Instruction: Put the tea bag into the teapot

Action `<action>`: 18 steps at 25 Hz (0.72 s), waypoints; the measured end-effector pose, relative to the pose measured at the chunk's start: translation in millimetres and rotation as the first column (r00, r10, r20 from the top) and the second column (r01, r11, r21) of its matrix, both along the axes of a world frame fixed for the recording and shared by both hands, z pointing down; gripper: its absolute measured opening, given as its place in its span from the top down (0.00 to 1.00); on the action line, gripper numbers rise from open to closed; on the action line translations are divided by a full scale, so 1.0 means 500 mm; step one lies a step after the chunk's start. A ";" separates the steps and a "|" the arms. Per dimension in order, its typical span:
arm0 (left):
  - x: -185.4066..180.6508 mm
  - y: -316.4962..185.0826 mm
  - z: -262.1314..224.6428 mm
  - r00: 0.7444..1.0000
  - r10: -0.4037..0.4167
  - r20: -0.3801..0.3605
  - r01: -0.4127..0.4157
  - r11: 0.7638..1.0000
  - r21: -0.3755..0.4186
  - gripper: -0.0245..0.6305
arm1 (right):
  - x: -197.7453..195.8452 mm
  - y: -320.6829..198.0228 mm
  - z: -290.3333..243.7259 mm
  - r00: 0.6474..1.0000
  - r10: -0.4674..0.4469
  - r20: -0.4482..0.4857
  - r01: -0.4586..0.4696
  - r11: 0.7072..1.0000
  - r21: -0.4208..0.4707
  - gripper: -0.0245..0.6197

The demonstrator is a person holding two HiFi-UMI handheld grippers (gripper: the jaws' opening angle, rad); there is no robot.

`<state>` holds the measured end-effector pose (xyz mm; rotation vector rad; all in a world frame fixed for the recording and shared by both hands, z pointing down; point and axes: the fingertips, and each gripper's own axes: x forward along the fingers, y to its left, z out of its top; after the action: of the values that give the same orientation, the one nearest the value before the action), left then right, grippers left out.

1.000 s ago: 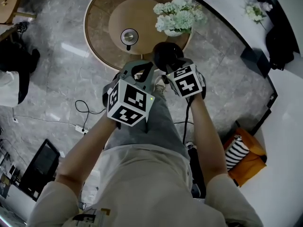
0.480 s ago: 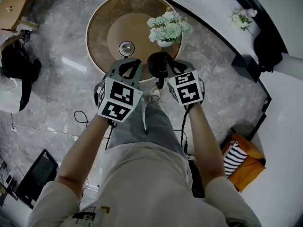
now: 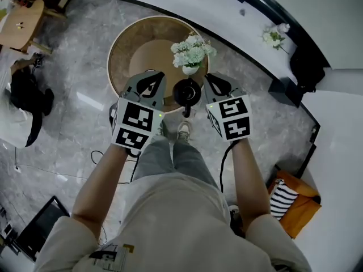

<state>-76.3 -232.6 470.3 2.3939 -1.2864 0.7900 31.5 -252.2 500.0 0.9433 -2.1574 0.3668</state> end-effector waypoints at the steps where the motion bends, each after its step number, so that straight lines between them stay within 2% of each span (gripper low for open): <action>1: 0.000 0.001 -0.022 1.000 -0.004 -0.004 0.005 1.000 0.014 0.95 | 0.000 0.000 -0.031 1.000 0.003 0.014 -0.004 1.000 0.024 0.93; 7: 0.002 -0.001 -0.181 0.999 -0.016 -0.032 0.021 0.986 0.164 0.95 | 0.000 0.001 -0.216 0.993 0.001 0.114 -0.022 0.983 0.182 0.94; 12: 0.000 0.024 -0.296 0.998 -0.026 -0.053 0.039 0.967 0.250 0.95 | 0.012 0.029 -0.348 0.982 -0.001 0.190 -0.051 0.961 0.273 0.94; 18: -0.008 0.061 -0.425 0.999 -0.022 -0.037 0.034 0.928 0.372 0.95 | 0.015 0.066 -0.509 0.968 -0.042 0.246 -0.064 0.911 0.407 0.94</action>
<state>-80.3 -202.2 257.6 2.6550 -1.5734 0.5315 38.9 -219.3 245.3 1.1943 -2.5213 0.0272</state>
